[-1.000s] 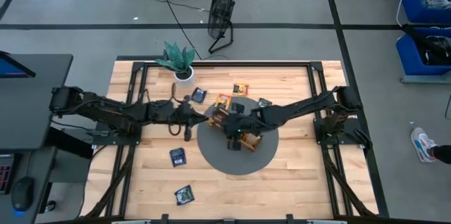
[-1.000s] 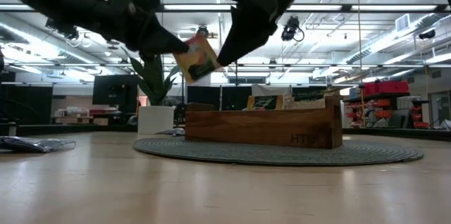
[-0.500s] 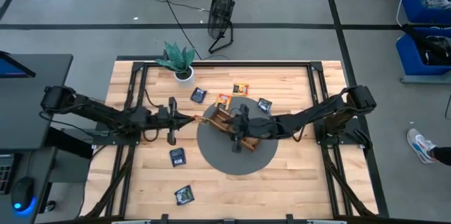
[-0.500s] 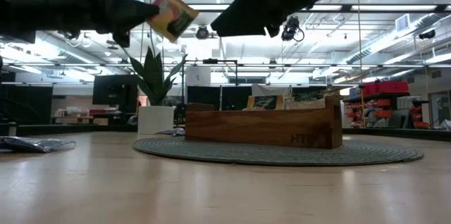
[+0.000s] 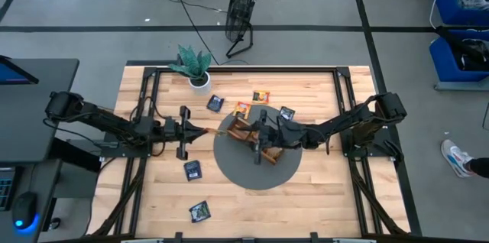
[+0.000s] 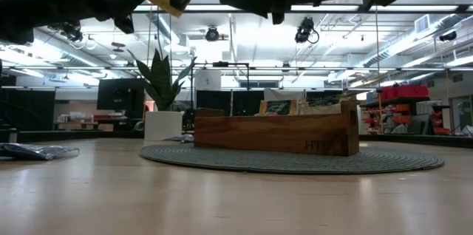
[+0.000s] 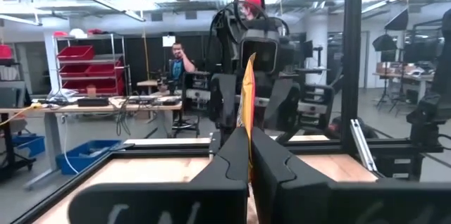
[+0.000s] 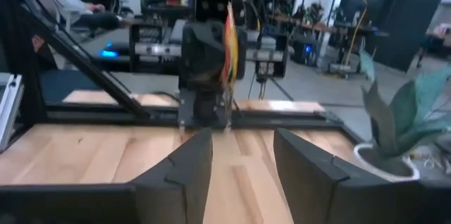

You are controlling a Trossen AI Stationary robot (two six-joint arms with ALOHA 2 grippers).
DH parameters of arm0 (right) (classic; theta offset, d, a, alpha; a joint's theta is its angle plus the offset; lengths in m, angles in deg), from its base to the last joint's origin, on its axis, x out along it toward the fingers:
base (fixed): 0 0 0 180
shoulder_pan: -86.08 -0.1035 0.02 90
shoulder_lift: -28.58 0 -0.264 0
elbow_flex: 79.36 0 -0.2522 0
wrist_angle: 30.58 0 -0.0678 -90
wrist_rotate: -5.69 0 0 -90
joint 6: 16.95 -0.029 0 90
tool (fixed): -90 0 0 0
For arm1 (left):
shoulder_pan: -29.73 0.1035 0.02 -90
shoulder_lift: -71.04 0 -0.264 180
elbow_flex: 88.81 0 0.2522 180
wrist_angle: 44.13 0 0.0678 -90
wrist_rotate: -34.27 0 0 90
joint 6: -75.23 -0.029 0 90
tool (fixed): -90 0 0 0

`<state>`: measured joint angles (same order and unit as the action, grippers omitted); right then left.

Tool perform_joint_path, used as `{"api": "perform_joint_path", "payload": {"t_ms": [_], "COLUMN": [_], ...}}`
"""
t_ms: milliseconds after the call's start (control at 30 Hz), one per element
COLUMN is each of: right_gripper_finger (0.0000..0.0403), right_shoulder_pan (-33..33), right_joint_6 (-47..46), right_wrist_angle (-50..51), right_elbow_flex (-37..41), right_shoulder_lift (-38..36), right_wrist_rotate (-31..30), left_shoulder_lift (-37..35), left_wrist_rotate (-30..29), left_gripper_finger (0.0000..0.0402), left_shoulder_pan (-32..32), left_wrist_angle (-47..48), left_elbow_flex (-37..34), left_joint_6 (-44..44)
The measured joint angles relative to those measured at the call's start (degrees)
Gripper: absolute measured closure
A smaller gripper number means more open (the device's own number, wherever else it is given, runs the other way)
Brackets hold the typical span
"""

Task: Pick & Place Tea
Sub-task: Put the orange tea bag into the middle section of the wooden organizer

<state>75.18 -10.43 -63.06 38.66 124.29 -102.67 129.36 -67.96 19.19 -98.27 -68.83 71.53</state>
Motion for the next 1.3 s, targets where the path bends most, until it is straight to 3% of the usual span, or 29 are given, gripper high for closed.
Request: {"api": "perform_joint_path", "payload": {"t_ms": [767, 1133, 1300], "right_gripper_finger": [0.0245, 0.0315, 0.0376], "right_shoulder_pan": [2.39, 2.82, 3.28], "right_joint_6": [2.85, 1.97, 1.51], "right_wrist_angle": [1.27, 3.27, 3.47], "right_elbow_flex": [-8.54, -10.29, -10.28], "right_shoulder_lift": [6.50, 6.50, 6.50], "right_wrist_rotate": [4.61, 7.42, 7.49], "left_shoulder_lift": [0.15, 0.15, 0.15], "left_wrist_rotate": [-0.01, -0.02, -0.18], "left_gripper_finger": [0.0400, 0.0400, 0.0400], "left_shoulder_pan": [0.13, 0.13, 0.13], "left_wrist_angle": [0.60, 0.59, 0.55], "left_elbow_flex": [0.92, 0.92, 0.92], "left_joint_6": [-1.53, -1.55, -1.55]}}
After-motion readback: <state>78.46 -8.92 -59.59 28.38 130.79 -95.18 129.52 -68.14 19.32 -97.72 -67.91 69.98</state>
